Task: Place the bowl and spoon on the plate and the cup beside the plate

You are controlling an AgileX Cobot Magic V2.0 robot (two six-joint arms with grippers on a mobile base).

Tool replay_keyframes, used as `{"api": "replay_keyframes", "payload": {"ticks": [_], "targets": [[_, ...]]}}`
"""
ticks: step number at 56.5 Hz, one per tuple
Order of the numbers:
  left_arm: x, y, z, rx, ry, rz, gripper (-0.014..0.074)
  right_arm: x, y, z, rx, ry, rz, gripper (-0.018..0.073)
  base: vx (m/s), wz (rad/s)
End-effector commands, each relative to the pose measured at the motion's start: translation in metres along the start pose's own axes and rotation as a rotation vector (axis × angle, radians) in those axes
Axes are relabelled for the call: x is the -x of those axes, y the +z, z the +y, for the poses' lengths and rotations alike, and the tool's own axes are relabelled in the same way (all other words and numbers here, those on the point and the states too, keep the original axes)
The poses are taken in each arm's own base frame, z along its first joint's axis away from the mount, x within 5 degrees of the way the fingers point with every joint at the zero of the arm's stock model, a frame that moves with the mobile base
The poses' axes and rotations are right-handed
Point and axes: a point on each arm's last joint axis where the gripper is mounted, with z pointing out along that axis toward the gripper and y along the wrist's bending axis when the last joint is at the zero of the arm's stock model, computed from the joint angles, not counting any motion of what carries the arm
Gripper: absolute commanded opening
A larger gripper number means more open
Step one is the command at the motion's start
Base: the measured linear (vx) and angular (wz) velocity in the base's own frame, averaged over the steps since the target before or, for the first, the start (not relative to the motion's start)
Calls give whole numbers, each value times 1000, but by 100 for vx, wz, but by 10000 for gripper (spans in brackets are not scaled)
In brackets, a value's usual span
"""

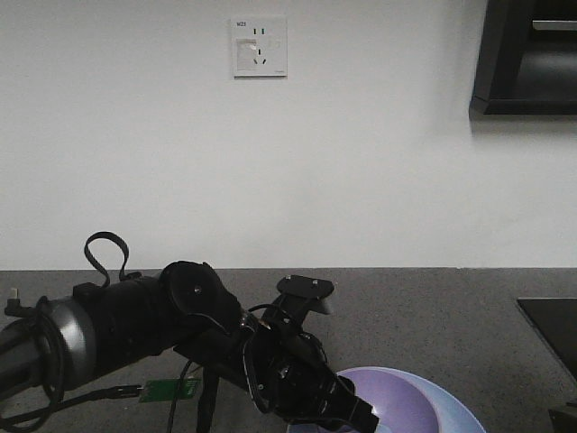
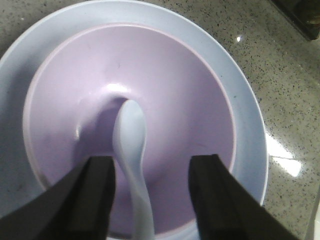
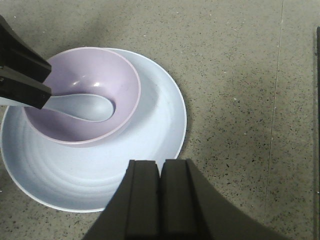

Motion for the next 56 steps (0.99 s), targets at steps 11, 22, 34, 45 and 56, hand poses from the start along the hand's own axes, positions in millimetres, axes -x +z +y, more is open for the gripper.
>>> {"api": "replay_keyframes", "payload": {"ticks": [11, 22, 34, 45, 56], "targets": [[41, -69, -36, 62, 200, -205, 532, 12, -9, -2, -29, -12, -98, -8, 0, 0], [52, -152, -57, 335, 344, -242, 520, 12, -9, -4, -44, -27, -96, -8, 0, 0], [27, -228, -35, 797, 187, -157, 512, 12, -9, -4, -45, -28, -95, -8, 0, 0], [-2, -272, -7, 986, 15, -53, 472, 12, -9, -3, -41, -18, -101, -8, 0, 0], [-44, -284, 18, 1049, -91, 22, 450, 13, -9, -3, -38, -11, -109, -8, 0, 0]]}}
